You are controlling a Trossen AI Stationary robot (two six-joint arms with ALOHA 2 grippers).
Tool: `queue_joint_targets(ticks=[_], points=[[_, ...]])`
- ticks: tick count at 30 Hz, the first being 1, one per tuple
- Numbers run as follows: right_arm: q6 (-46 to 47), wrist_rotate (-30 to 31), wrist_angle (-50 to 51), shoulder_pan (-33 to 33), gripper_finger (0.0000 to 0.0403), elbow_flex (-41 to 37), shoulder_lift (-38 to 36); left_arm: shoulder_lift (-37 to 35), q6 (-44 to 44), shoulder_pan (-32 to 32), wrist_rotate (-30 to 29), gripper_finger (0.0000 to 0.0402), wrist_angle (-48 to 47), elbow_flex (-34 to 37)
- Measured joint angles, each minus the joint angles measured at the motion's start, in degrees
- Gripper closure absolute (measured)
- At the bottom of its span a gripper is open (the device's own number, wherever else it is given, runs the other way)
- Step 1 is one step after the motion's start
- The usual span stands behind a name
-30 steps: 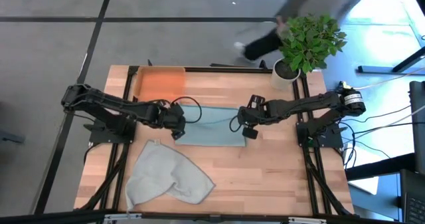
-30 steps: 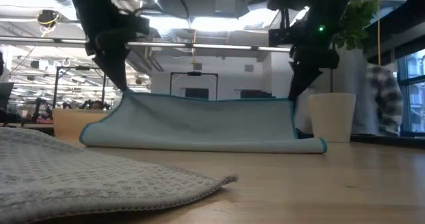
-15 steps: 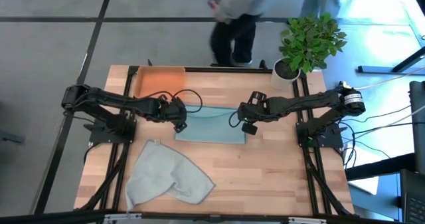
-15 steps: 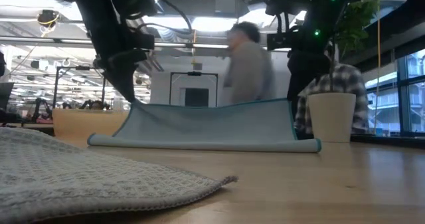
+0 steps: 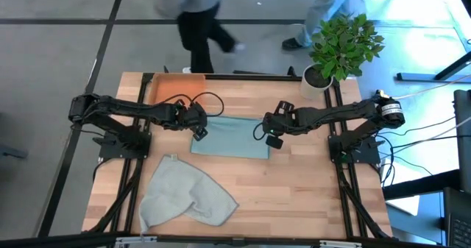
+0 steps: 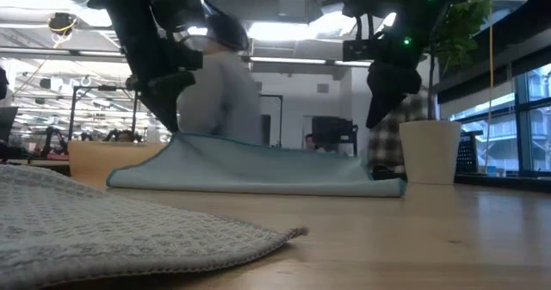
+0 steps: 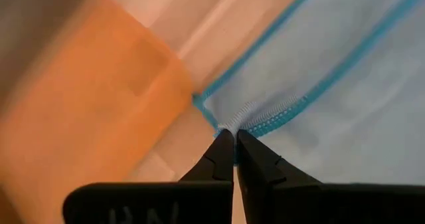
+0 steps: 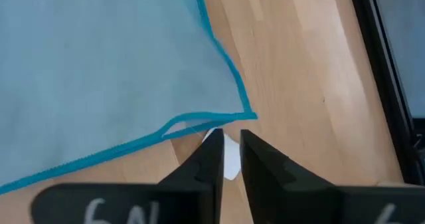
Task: Roll microfiber towels into tight, uniform cylinder then place into a basket
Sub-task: Fold the blue microfiber cloth
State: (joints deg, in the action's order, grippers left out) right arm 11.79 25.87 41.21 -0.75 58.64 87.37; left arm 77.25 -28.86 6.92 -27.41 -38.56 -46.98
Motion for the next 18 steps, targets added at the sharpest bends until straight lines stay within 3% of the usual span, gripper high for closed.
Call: queue_joint_targets(ticks=[7,14,18], points=[[-0.1,0.0,-1.2,0.0,0.0300,0.0,0.0,0.0,6.8,1.6,-0.6,0.0373,4.9,0.0],[-0.2,-0.4,-1.4,0.0,0.0252,0.0,0.0,0.0,7.0,2.9,-0.6,0.0327,5.2,0.0],[-0.3,-4.8,-3.7,0.0,0.0241,0.0,0.0,0.0,7.0,3.2,0.2,0.0316,5.2,0.0]])
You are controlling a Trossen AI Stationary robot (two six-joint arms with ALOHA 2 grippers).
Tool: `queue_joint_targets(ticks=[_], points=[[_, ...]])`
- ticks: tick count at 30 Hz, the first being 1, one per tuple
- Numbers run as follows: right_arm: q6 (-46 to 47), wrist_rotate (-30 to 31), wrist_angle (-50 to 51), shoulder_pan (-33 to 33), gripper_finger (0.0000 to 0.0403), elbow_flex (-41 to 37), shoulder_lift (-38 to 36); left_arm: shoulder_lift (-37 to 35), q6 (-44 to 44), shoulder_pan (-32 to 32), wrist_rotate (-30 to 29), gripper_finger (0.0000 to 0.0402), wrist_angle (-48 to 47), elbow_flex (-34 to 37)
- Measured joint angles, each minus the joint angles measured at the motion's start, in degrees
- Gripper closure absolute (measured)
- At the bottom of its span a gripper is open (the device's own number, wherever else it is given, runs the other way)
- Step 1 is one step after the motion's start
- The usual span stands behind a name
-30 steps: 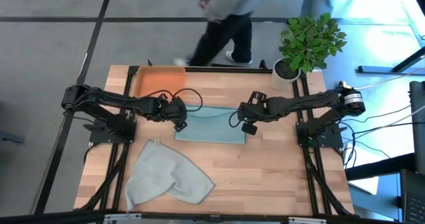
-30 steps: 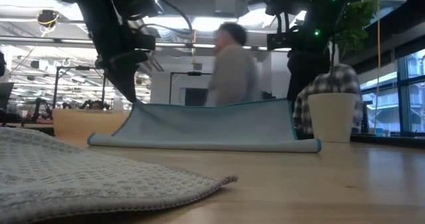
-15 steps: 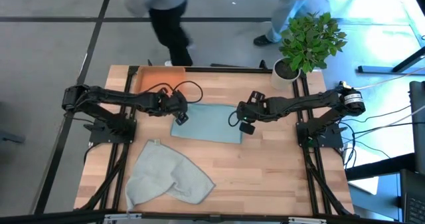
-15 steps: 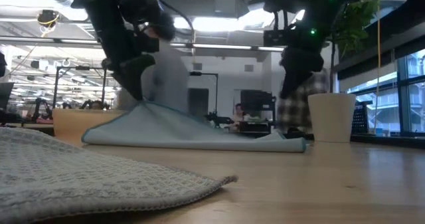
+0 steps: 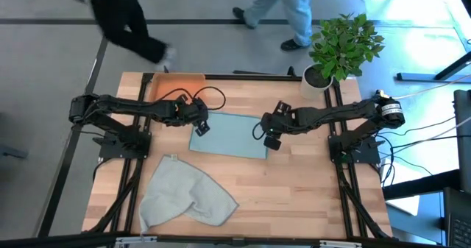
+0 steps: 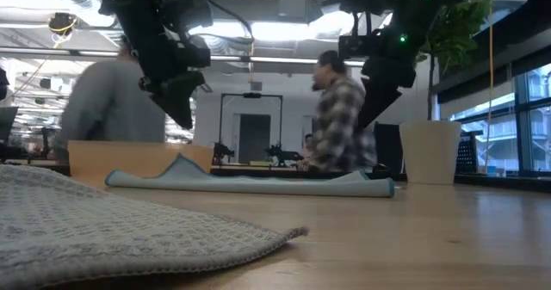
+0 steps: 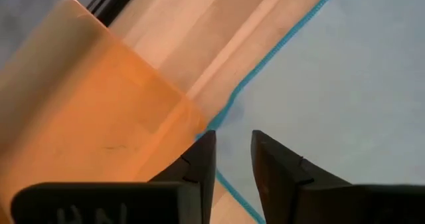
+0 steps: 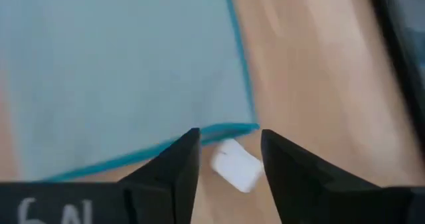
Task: Roll microfiber towels into tight, uniform cylinder then place into a basket
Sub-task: Fold the blue microfiber cloth
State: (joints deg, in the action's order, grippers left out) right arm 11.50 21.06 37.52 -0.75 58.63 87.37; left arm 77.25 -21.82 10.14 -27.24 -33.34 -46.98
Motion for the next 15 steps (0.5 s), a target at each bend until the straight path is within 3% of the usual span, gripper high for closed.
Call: queue_joint_targets(ticks=[7,15], points=[[0.0,-15.4,-7.5,0.7,0.0240,0.0,2.4,0.0,0.0,-0.9,8.6,0.0322,2.2,1.9],[0.2,-18.2,-10.8,2.6,0.0240,0.0,10.4,0.0,1.4,-3.2,11.5,0.0321,5.9,9.1]])
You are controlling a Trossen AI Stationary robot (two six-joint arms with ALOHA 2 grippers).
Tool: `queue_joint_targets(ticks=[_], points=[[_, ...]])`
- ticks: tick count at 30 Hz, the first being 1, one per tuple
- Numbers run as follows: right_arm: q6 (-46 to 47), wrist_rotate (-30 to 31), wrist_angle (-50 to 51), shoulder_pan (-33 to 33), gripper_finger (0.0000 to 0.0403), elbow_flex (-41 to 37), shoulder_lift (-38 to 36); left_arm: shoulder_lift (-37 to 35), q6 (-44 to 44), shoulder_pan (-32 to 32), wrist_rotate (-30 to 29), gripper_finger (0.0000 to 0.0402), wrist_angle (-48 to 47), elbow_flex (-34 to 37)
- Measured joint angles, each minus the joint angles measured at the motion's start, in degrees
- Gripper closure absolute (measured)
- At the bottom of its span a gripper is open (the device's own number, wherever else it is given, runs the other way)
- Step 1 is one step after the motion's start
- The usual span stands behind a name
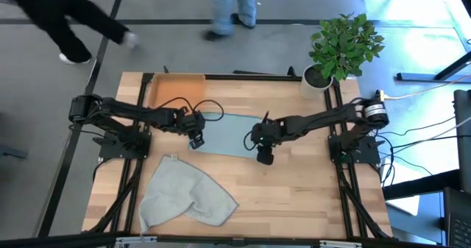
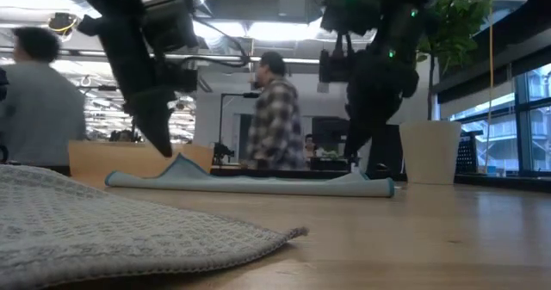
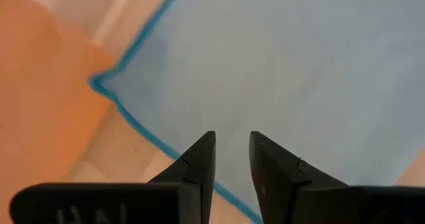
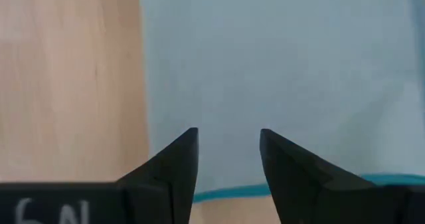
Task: Roll microfiber towels into tight, uniform cylinder then place into a basket
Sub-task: Fold the blue microfiber cloth
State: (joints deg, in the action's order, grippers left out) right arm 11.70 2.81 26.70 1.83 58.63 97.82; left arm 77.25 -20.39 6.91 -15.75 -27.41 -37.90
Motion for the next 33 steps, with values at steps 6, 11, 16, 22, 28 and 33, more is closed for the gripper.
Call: queue_joint_targets(ticks=[6,11,16,22,28,33], points=[[0.0,-7.5,-2.9,0.0,0.0240,-0.1,5.7,0.0,0.0,-1.5,0.3,0.0323,2.5,3.2],[1.4,-7.5,-3.5,-0.1,0.0240,0.3,8.2,0.0,-0.4,-3.0,0.6,0.0323,4.1,4.7],[0.9,-7.5,-3.0,-0.2,0.0240,0.2,8.0,0.0,-0.7,-4.5,0.7,0.0327,6.0,5.9],[-0.4,-7.5,-2.9,-0.2,0.0240,0.2,7.6,0.0,-5.2,-6.3,0.7,0.0326,7.9,7.7],[-1.7,-7.4,-2.8,-0.2,0.0240,0.1,7.7,0.0,-7.7,-8.0,0.7,0.0330,7.9,8.6],[-3.1,-6.7,-2.5,-0.2,0.0240,0.1,7.7,0.0,-11.0,-9.6,0.7,0.0330,7.9,8.7]])
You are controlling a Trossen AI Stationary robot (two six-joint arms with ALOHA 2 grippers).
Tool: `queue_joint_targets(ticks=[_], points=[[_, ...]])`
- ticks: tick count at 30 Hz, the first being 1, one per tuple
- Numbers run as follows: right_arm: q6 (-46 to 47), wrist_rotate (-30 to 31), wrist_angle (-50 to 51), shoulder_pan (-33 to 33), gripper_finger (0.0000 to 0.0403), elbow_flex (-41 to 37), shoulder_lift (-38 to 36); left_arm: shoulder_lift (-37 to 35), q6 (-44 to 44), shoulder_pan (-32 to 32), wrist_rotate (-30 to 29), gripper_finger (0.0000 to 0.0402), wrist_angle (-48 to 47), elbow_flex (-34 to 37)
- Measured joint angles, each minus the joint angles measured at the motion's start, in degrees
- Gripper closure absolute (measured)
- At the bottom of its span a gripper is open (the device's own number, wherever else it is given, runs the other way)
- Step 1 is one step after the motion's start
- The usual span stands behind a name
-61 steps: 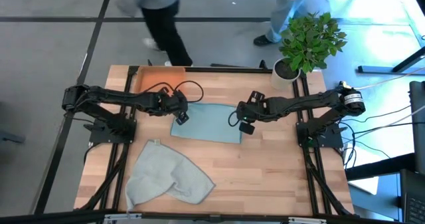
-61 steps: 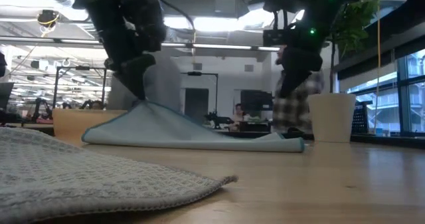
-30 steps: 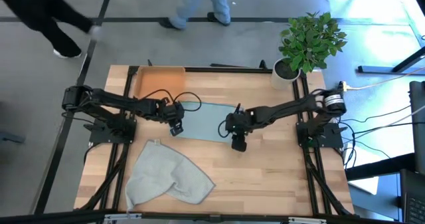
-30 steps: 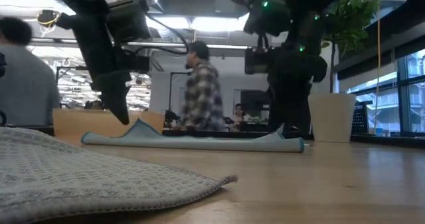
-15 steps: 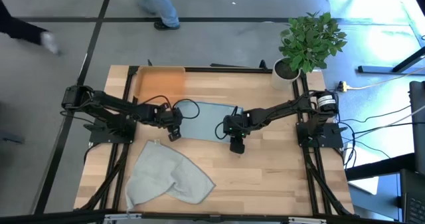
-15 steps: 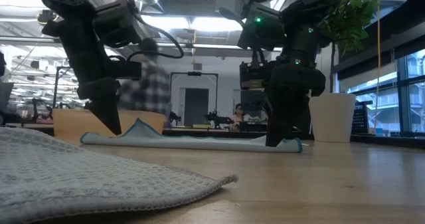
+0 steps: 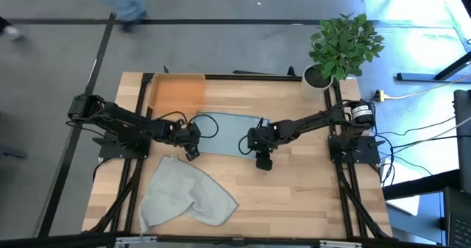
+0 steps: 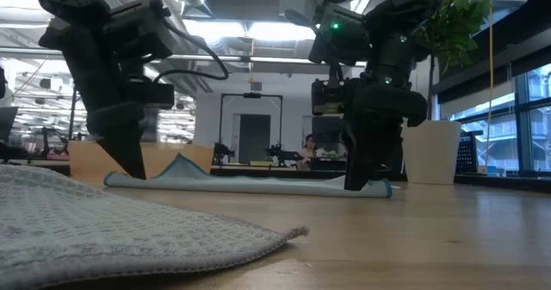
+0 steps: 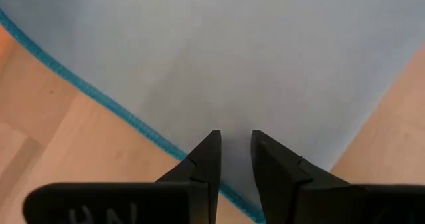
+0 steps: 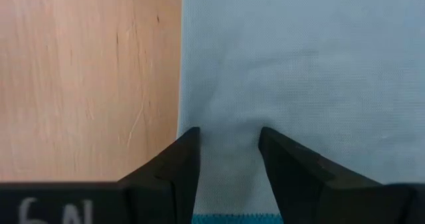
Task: Roll microfiber towels into tight, uniform cylinder then place into a basket
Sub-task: Fold the blue microfiber cloth
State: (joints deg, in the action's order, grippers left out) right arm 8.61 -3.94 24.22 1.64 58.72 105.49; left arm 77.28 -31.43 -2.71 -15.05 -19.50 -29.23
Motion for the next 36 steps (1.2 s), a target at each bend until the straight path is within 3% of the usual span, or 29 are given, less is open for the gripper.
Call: queue_joint_targets(ticks=[9,17,27,31,36], points=[[0.3,8.8,2.3,0.0,0.0240,0.0,0.0,0.0,-6.0,-4.4,2.8,0.0330,3.0,0.0],[0.0,18.1,3.9,0.0,0.0240,0.6,-0.3,0.0,-1.8,-6.9,2.6,0.0330,7.2,-0.3],[0.3,18.4,7.4,-0.1,0.0240,3.3,-3.7,-0.1,8.0,-3.7,-8.0,0.0331,2.7,-4.0],[1.4,12.8,6.4,-0.1,0.0240,3.3,-3.9,-0.1,8.2,-0.4,-8.7,0.0331,-1.1,-4.0],[1.6,11.4,3.5,0.0,0.0240,0.7,-3.8,-0.1,8.2,2.7,-8.7,0.0331,-1.3,-3.1]])
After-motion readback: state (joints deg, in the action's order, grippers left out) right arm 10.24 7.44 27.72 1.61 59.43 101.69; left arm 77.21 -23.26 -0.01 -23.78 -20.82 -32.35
